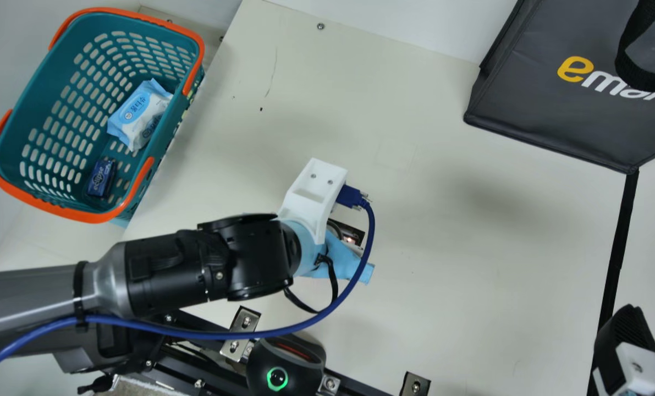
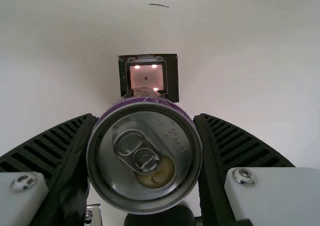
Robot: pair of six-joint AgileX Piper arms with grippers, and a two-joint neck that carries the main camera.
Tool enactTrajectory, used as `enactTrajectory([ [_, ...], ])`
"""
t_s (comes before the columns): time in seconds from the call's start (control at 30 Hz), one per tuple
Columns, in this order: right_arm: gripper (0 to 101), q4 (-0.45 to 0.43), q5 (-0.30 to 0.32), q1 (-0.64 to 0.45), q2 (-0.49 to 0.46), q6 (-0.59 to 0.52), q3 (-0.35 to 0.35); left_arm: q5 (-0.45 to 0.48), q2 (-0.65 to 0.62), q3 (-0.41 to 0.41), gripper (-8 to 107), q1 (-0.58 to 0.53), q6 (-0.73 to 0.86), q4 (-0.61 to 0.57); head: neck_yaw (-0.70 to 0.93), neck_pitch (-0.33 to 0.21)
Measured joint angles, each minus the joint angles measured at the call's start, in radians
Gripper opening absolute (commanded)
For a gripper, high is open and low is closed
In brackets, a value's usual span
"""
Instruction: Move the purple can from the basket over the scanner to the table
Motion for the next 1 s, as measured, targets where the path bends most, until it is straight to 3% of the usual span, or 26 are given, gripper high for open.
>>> enactTrajectory([
  [0.87,95,0.000,-0.001,0.000,0.000,0.000,0.000,0.008,-0.041,-0.025,-8,-0.010,-0.034,0.090,-0.003,0.002],
  [1.0,95,0.000,-0.001,0.000,0.000,0.000,0.000,-0.002,-0.048,-0.025,-8,-0.003,-0.031,0.094,-0.072,0.002],
])
